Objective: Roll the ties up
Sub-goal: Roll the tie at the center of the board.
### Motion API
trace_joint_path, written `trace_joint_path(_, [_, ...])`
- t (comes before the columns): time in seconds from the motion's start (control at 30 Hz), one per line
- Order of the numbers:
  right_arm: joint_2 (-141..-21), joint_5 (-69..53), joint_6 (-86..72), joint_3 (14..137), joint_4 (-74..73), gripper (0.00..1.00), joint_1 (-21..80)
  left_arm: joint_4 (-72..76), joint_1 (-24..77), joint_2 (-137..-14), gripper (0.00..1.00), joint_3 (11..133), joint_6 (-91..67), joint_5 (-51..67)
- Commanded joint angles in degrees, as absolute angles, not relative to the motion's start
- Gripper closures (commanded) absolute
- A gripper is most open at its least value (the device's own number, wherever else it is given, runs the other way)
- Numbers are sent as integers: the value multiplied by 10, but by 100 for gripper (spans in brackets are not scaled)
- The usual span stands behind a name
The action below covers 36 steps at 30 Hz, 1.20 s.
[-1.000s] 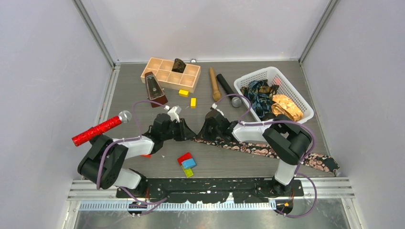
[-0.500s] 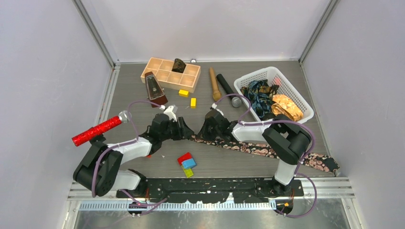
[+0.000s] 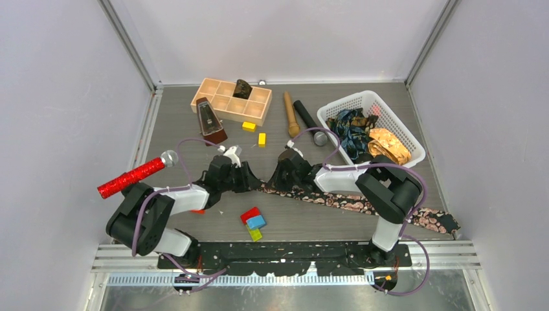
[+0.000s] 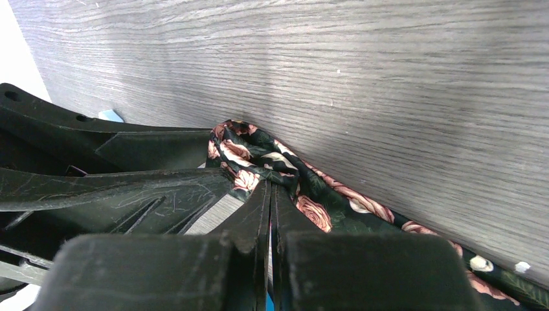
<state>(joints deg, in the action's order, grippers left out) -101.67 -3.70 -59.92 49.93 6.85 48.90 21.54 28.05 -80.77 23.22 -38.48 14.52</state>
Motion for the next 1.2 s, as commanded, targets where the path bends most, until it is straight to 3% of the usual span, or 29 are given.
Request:
trace_joint_path(0.0, [-1020,-27,-599,504,69,100,491,194,280,-809,59,228,-369,127])
trace_joint_path(0.53, [-1022,-28,-599,502,73,100,491,101,280,-799,57,245,-348,42])
trace_joint_path(0.8, [-1022,-29,-599,502,72,100,491,91,280,-816,81,253,-345,35])
trace_joint_path(1.17, [-1021,-28,-598,503,71,100,491,99,281,-839,86,260,-344,52])
